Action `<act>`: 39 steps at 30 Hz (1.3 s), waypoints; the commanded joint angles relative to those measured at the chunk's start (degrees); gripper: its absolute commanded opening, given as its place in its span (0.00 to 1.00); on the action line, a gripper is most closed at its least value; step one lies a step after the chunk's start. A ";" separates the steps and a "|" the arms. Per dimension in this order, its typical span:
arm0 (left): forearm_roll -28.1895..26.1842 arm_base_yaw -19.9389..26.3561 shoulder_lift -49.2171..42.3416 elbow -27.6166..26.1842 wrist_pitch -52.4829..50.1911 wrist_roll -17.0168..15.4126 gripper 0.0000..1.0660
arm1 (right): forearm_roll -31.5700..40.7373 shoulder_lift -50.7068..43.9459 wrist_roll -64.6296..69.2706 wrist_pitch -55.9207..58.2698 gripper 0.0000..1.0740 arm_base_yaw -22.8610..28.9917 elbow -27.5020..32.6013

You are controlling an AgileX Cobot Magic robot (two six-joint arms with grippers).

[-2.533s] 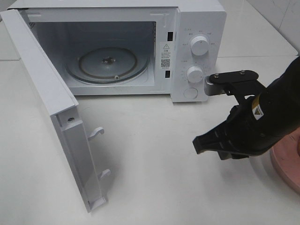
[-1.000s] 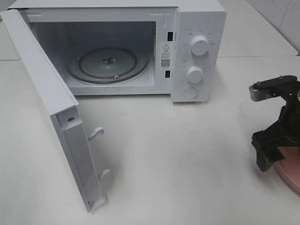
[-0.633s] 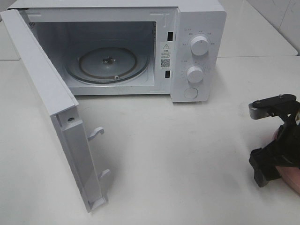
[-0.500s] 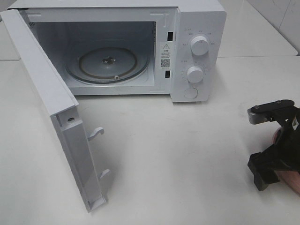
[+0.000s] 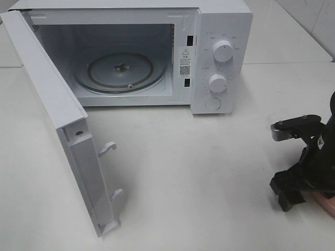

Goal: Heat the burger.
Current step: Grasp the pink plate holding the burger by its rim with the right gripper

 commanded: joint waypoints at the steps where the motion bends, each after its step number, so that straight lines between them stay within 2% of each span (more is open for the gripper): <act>1: -0.06 0.17 -0.92 0.00 -0.86 0.00 0.92 | -0.06 1.03 -0.06 -0.23 0.71 -0.34 0.29; 3: -0.06 0.17 -0.92 0.00 -0.86 0.00 0.92 | -0.23 1.03 -0.06 -0.23 0.67 -0.34 0.29; 5: -0.06 0.17 -0.92 0.00 -0.86 0.00 0.92 | -0.40 1.03 2.18 -0.34 0.49 -0.34 0.29; 6: -0.06 0.17 -0.92 0.00 -0.86 0.00 0.92 | -0.40 1.03 2.18 -0.34 0.49 -0.34 0.29; 7: -0.06 0.17 -0.92 0.00 -0.86 0.00 0.92 | -0.40 1.03 3.38 -0.57 0.44 -0.34 0.29; 8: -0.06 0.17 -0.92 0.00 -0.86 0.00 0.92 | -0.74 1.03 4.98 -0.74 0.34 -0.34 0.29; 11: -0.06 0.17 -0.92 0.00 -0.86 0.00 0.92 | -1.83 1.03 6.02 -0.74 0.28 -0.34 0.29; 13: -0.06 0.17 -0.92 0.00 -0.86 0.00 0.92 | -2.98 1.03 7.28 -0.63 0.09 -0.34 0.29; 14: -0.06 0.17 -0.92 0.00 -0.86 0.00 0.92 | -2.98 1.03 7.28 -0.63 0.09 -0.34 0.29; 15: -0.06 0.17 -0.92 0.00 -0.86 0.00 0.92 | -2.98 1.03 7.39 -0.69 0.00 -0.34 0.29; 27: -0.06 0.17 -0.92 0.00 -0.86 0.00 0.92 | -3.61 0.06 7.96 0.74 0.00 -0.17 0.11; 30: -0.06 0.17 -0.92 0.00 -0.86 0.00 0.92 | -5.73 -0.80 10.49 1.49 0.00 -0.17 0.11; 39: -0.06 0.17 -0.92 0.00 -0.86 0.00 0.92 | -12.72 -2.75 16.21 4.87 0.00 4.24 0.11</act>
